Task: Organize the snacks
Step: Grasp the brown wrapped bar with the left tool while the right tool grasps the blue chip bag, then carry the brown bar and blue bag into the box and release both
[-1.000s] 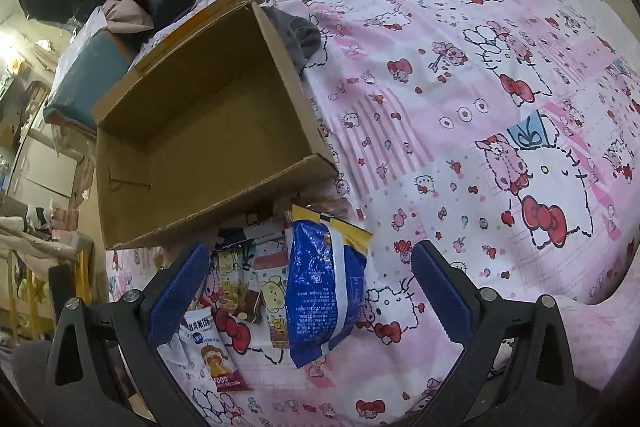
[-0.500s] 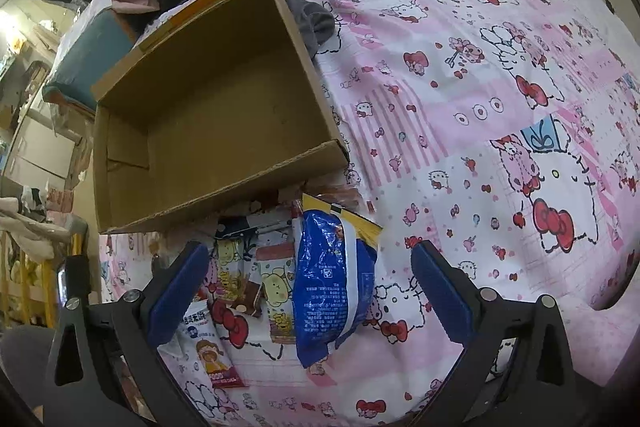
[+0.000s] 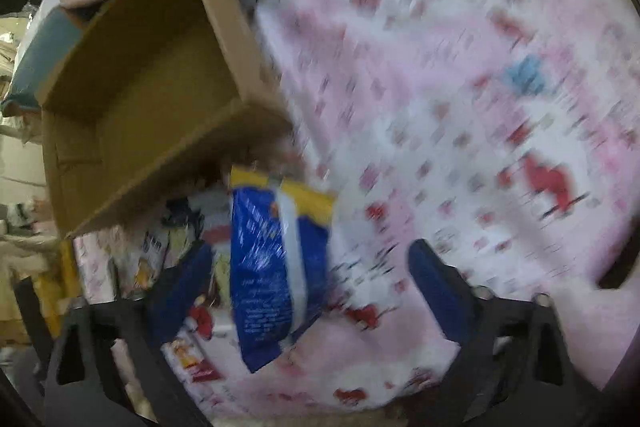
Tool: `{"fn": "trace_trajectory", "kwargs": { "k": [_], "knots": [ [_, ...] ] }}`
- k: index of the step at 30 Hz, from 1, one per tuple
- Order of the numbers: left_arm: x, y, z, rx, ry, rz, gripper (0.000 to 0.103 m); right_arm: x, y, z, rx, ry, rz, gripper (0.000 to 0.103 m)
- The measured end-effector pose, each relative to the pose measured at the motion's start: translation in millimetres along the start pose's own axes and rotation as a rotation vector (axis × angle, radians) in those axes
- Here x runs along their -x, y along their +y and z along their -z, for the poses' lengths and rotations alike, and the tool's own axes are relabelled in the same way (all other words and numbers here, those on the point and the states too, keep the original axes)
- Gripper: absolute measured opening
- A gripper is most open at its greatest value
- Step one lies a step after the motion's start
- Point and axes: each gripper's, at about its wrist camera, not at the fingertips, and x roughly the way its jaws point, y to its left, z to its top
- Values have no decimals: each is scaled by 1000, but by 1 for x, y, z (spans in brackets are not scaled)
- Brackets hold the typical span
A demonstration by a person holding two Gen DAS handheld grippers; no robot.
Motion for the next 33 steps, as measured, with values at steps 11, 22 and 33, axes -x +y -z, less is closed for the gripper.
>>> {"fn": "trace_trajectory", "kwargs": {
  "k": [11, 22, 33],
  "knots": [
    [-22, 25, 6, 6, -11, 15, 48, 14, -8, 10, -3, -57, -46, 34],
    [23, 40, 27, 32, -80, 44, 47, 69, -21, 27, -59, -168, -270, 22],
    [118, 21, -13, -50, -359, 28, 46, 110, 9, 19, 34, -308, -439, 22]
  ]
}}
